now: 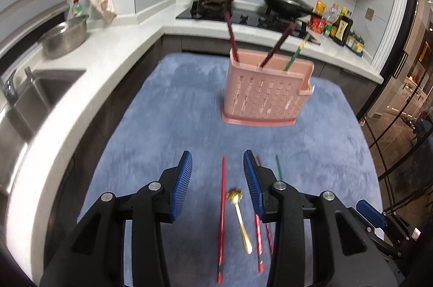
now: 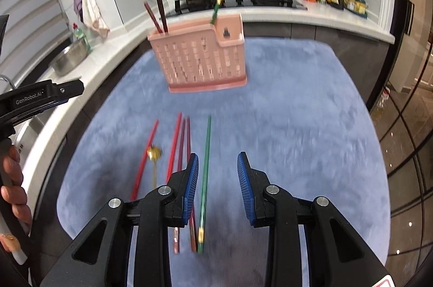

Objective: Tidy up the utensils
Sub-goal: 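Move both tools back toward the remaining red and green chopsticks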

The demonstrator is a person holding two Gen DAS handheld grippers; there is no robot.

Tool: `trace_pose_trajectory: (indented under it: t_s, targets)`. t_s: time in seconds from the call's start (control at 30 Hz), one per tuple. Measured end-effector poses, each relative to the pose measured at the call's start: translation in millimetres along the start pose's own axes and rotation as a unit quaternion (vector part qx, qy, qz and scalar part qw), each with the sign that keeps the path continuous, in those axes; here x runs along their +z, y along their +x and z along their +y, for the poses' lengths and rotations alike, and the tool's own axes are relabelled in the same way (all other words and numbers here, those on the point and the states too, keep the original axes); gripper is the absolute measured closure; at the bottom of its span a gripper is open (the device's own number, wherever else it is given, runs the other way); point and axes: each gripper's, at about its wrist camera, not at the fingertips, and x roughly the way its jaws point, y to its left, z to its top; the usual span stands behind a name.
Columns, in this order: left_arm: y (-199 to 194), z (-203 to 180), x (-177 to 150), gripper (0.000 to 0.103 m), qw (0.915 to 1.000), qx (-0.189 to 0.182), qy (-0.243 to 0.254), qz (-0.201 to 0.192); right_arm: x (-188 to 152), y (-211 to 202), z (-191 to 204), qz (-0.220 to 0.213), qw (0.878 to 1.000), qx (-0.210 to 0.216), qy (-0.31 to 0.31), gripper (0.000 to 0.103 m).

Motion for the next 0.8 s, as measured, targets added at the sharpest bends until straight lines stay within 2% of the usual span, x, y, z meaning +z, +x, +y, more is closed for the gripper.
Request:
trace_pose_trajectory:
  t_s: [0.4,0.7,0.8]
  targets:
    - [27,21,-72,0.065,0.9976,0.008,-0.009,0.068,-67,28,5,0.055,0.998,-0.005,0.001,0.073]
    - [42,24,-114,0.065,0.9939,0.004,-0.007,0.110,-85,40,11,0.076,0.997,-0.003,0.003,0.073]
    - [44,23,-122,0.060,0.9932,0.001,-0.005,0.117,-88,44,14,0.080,0.997,-0.003,0.001,0.073]
